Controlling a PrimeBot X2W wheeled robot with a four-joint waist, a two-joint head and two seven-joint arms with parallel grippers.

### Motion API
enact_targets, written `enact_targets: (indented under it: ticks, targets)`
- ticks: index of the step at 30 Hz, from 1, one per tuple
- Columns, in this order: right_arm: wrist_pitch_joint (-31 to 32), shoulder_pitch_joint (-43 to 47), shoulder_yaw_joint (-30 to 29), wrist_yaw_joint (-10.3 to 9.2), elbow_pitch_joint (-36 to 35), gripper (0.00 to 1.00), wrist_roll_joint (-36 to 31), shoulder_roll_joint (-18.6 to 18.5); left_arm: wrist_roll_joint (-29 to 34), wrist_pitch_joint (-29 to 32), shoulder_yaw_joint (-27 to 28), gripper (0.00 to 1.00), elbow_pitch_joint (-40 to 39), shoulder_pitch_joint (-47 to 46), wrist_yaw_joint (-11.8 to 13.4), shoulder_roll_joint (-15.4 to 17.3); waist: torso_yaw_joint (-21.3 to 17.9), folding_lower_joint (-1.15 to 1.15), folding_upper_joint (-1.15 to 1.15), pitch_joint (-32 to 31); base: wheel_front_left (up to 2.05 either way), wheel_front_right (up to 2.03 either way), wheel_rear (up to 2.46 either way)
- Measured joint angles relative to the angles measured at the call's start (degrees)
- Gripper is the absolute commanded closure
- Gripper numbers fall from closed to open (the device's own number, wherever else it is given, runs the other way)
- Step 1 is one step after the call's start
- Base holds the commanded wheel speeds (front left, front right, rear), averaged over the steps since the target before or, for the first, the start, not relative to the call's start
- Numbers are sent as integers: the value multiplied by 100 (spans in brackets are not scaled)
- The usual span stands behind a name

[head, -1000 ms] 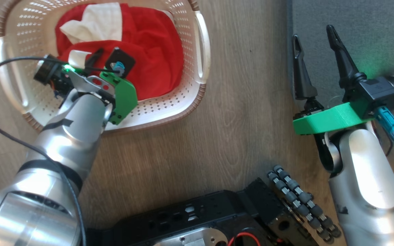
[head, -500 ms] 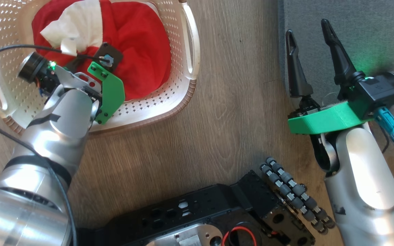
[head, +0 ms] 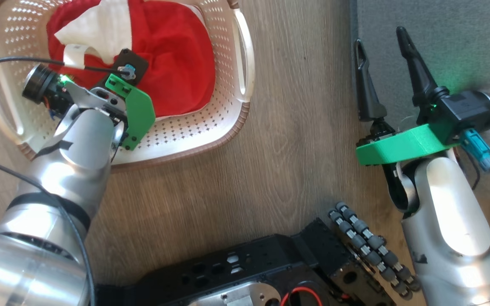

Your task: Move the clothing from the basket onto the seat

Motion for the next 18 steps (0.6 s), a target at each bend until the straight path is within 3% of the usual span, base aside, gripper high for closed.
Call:
enact_targets:
  ticks: [6,13,18]
  targets:
    - [80,6,-69,8,364,0,-112,-1,-194,-579,23,100,-4,391,55,-177,166,1,0,-468,0,0,0]
    - [85,34,-193,7,573,0,-122,-67,-487,-907,222,100,-96,848,336,-199,374,0,0,-1145,0,0,0]
    - [85,297,-229,7,700,0,-169,-162,-622,-925,388,100,-1057,1356,454,-194,554,-1,0,-1805,0,0,0]
